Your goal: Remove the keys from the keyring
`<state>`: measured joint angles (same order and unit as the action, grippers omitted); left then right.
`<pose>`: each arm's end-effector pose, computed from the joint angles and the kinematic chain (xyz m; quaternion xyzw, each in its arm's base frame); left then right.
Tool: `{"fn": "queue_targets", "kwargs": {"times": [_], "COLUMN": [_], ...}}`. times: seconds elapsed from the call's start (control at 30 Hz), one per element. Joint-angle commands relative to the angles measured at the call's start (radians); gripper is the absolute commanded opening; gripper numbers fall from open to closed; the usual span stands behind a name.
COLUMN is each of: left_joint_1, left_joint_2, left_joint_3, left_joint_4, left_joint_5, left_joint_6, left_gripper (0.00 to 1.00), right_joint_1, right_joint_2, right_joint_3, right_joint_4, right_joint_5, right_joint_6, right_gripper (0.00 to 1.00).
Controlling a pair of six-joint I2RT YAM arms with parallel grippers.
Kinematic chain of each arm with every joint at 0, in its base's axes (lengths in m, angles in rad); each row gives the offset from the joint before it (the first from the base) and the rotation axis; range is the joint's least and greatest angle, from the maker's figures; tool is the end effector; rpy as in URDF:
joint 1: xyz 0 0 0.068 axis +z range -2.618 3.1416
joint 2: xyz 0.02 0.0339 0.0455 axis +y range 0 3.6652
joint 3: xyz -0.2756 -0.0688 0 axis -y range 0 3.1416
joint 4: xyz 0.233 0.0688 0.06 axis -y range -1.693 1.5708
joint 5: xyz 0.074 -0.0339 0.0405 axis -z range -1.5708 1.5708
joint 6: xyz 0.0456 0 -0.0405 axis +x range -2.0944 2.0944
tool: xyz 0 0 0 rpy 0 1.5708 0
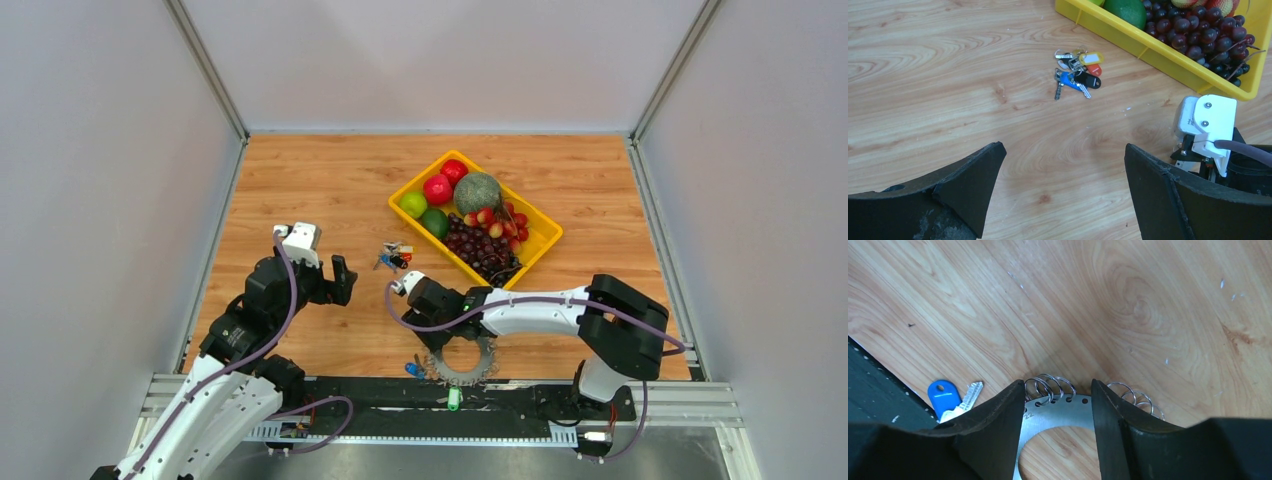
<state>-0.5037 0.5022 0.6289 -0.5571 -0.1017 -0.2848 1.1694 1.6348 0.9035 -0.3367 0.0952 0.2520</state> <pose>0.0990 -0.0493 0.2853 0.0646 0.8387 -0.1676 0.5142 0.1246 0.2824 0.1730 -0.4178 0.8727 0.1272 0.2184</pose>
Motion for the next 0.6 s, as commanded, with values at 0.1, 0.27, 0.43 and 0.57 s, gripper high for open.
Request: {"fn": "queue_targets", "kwargs": {"times": [0.1, 0.27, 0.43, 0.57], "left_joint_1": [-0.003, -0.003, -0.003, -0.002], "left_joint_2": [-0.006, -0.003, 0.012, 0.039], "left_joint_3": [-0.005, -0.007, -0.007, -0.004], "left_joint_4": [0.032, 0.038, 0.055, 0.078], "left_joint_5": [0.015, 0.028, 0.1, 0.174], "left_joint_6": [0.02, 0.02, 0.026, 0.014], "left_gripper": [1.0, 1.0, 1.0, 1.0], "right_joint_1": [0.01, 0.012, 0.006, -0.012], "right_joint_2": [0.014, -0.027, -0.136, -0.242], "right_joint_3": [-0.043, -0.031, -0.016, -0.019], "right_joint_4": [0.019, 0.026, 0.027, 0.031], "right_joint_5": [-0.016, -0.001, 0.072, 0.114], "right_joint_6": [0.015, 0.014, 0.029, 0.037], "right_gripper": [0.35, 0.02, 0.0, 0.0]}}
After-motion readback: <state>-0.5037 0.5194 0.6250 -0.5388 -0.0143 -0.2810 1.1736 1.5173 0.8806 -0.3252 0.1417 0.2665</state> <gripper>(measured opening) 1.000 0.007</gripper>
